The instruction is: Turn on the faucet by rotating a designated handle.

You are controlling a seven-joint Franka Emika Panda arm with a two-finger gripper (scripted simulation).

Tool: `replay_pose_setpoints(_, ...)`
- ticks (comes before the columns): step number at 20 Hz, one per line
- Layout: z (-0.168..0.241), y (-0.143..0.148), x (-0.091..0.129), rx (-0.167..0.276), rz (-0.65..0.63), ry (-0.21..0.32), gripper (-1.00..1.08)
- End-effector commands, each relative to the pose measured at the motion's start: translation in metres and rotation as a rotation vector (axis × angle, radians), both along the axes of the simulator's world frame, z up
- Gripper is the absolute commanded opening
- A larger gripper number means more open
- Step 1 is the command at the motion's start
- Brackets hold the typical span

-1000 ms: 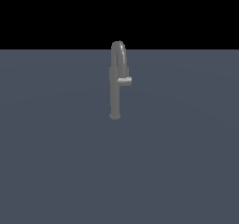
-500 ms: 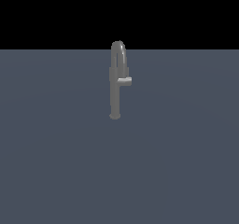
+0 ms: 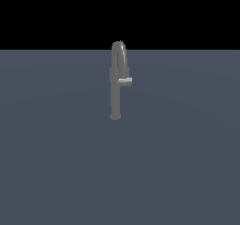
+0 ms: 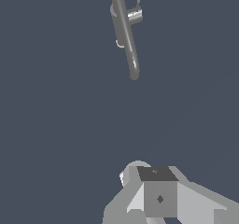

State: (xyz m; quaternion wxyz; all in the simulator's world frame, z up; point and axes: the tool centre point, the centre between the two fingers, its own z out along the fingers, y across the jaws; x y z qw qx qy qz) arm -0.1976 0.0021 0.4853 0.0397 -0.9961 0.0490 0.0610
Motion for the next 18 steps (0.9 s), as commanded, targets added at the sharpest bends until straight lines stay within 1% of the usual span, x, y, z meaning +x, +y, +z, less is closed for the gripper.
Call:
replay_pose_setpoints(1,-0.002,0.002,0.013,0.029,-0.031,0.035,-1.00)
replay_pose_setpoints(18,-0.029,0.003,0.107,0.246,-0.253,0.289,-1.00)
